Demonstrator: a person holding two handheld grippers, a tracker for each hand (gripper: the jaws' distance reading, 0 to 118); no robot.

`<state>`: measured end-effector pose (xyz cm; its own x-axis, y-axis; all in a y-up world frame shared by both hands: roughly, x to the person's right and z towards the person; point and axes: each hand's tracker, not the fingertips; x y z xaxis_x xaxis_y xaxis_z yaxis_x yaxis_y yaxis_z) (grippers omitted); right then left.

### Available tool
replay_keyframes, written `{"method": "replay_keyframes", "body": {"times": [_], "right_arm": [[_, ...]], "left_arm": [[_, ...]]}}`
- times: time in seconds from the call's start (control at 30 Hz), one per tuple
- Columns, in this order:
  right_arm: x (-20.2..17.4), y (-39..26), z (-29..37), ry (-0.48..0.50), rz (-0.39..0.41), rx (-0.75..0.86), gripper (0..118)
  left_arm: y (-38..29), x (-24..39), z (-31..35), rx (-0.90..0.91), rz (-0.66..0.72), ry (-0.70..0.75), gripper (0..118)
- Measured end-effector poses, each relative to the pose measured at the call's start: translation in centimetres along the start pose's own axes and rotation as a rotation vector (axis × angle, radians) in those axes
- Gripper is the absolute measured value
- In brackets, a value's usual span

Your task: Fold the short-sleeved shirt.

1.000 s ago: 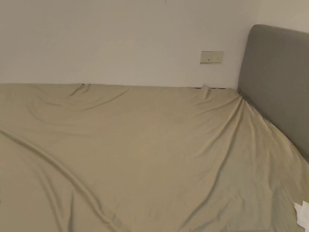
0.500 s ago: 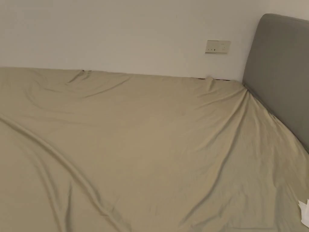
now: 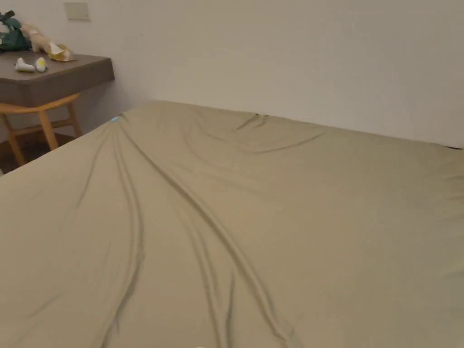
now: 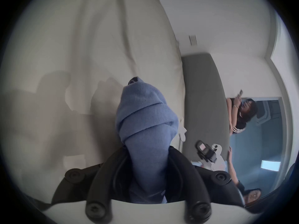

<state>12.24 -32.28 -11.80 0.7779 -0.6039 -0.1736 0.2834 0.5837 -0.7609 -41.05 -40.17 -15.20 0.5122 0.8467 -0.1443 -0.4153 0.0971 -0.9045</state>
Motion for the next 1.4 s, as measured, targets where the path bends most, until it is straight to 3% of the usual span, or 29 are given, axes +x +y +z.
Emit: {"method": "replay_keyframes", "body": {"times": [0.23, 0.47, 0.5, 0.53, 0.63, 0.67, 0.77, 0.83, 0.87, 0.93, 1.1, 1.17, 1.27, 1.4], "right_arm": [[-3.9, 0.2, -3.6, -0.013, 0.0, 0.015, 4], [-6.3, -0.2, -8.6, -0.019, 0.014, -0.079, 4], [-6.5, -0.2, -9.2, -0.014, 0.011, -0.082, 4], [-6.8, -0.2, -9.6, -0.01, 0.01, -0.083, 4], [-7.4, -0.1, -10.3, -0.015, 0.021, -0.087, 4], [-7.5, -0.1, -10.2, -0.011, 0.027, -0.087, 4], [-7.4, -0.1, -9.7, -0.008, 0.043, -0.087, 4], [-7.3, -0.1, -8.8, -0.015, 0.057, -0.081, 4], [-7.2, -0.1, -8.5, -0.017, 0.058, -0.079, 4], [-7.0, -0.3, -7.3, -0.025, 0.059, -0.069, 4], [-6.2, -1.0, -3.8, -0.101, 0.105, -0.024, 4], [-6.2, -1.2, -2.2, -0.174, 0.152, 0.006, 4], [-6.3, -1.3, 0.7, -0.318, 0.263, 0.105, 4], [-7.1, -0.5, 5.4, -0.414, 0.333, 0.323, 4]], "left_arm": [[7.4, -6.2, 16.4, 0.254, 0.016, 0.271, 27], [14.1, -14.0, 25.0, 0.429, 0.075, 0.454, 30], [14.7, -14.6, 25.2, 0.453, 0.072, 0.518, 40], [15.0, -15.0, 25.1, 0.481, 0.093, 0.577, 65], [15.3, -15.4, 25.8, 0.614, 0.129, 0.769, 94], [15.2, -16.3, 26.5, 0.671, 0.12, 0.809, 115], [14.2, -14.7, 27.6, 0.726, 0.121, 0.827, 117], [10.8, -10.8, 26.8, 0.791, 0.051, 0.759, 108], [9.6, -9.4, 26.5, 0.82, 0.007, 0.733, 78], [7.5, -6.3, 25.5, 0.799, -0.055, 0.752, 7], [3.1, -0.8, 19.3, 0.592, -0.14, 0.584, 2], [1.3, 2.2, 15.2, 0.532, -0.251, 0.61, 2], [-2.4, 9.0, 8.2, 0.545, -0.524, 0.654, 2], [-6.4, 17.0, 2.1, 0.679, -0.772, 0.552, 2]]}}
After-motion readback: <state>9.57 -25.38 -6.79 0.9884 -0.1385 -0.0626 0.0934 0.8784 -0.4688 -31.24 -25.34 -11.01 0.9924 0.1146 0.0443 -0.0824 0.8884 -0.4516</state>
